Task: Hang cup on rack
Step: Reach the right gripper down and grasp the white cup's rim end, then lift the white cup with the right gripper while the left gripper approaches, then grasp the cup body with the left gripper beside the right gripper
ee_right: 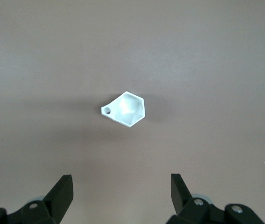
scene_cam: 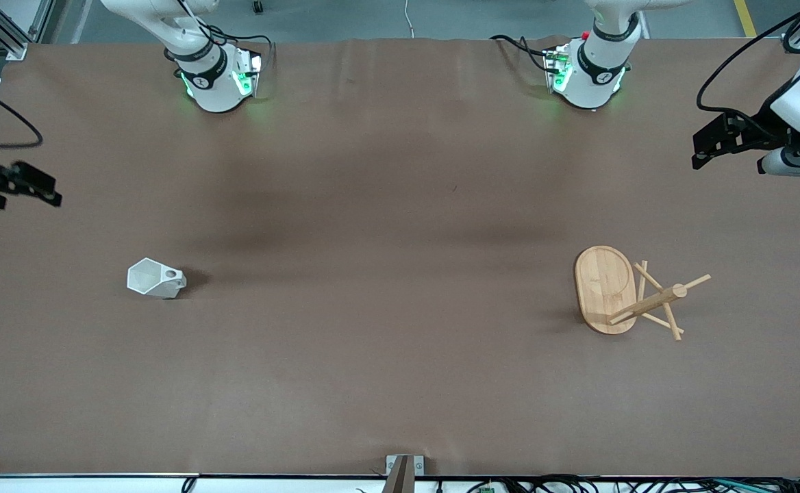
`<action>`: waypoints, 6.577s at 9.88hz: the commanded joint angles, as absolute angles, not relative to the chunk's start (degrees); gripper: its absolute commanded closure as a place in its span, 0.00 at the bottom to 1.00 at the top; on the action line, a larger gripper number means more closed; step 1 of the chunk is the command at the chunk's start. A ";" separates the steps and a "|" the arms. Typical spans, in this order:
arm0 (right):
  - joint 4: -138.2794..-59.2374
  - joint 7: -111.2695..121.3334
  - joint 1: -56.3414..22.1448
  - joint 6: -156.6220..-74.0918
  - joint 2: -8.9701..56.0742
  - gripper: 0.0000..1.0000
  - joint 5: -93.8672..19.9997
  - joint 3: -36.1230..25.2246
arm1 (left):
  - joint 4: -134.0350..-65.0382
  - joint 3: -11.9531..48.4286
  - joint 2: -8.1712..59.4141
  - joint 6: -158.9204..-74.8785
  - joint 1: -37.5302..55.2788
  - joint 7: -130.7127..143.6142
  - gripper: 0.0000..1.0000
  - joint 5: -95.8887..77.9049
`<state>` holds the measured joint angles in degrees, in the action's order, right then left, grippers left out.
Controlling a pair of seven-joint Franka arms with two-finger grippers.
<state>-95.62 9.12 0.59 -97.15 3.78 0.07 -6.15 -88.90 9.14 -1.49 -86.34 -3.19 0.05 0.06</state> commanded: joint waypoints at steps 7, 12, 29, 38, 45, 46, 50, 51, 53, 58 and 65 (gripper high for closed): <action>-109.60 17.81 3.95 -120.57 15.62 0.10 -5.42 -6.59 | -89.03 9.58 0.88 -85.52 -2.81 -0.26 0.00 0.18; -109.69 26.45 6.50 -124.80 23.02 0.14 -12.30 -6.59 | -88.68 9.49 0.88 -85.61 -2.63 0.61 0.00 0.09; -102.83 18.11 0.35 -104.43 13.01 1.00 -22.99 -2.12 | -88.68 9.58 0.35 -85.52 -2.99 -0.61 0.00 -0.61; -98.00 15.64 -1.85 -100.55 13.62 1.00 -55.70 8.16 | -88.86 25.55 0.62 -91.74 -0.70 -22.57 0.00 -11.25; -97.82 16.00 -3.25 -98.17 15.91 0.98 -72.86 17.21 | -89.21 39.98 1.67 -104.23 -0.35 -30.41 0.00 -13.80; -97.82 16.17 -3.25 -98.35 16.08 0.98 -72.95 18.97 | -89.21 40.34 1.76 -104.15 -0.09 -29.80 0.00 -13.80; -96.42 16.61 -4.30 -98.61 16.96 0.98 -74.88 20.39 | -88.77 40.78 2.72 -104.33 2.81 -28.04 0.00 -13.01; -96.07 16.61 -4.31 -98.53 16.96 0.98 -74.88 20.48 | -88.68 40.78 3.07 -104.33 2.81 -28.04 0.00 -12.83; -95.45 16.61 -4.74 -98.44 16.96 0.98 -74.88 20.74 | -88.68 40.78 3.25 -104.33 3.16 -28.04 0.00 -12.75; -95.19 16.52 -4.83 -97.82 16.96 0.98 -74.71 22.41 | -88.51 40.78 5.62 -107.75 5.19 -26.81 0.00 -9.05; -95.19 16.35 -4.83 -97.73 16.96 0.98 -74.71 22.76 | -88.51 40.78 6.59 -108.81 5.27 -26.72 0.38 -8.96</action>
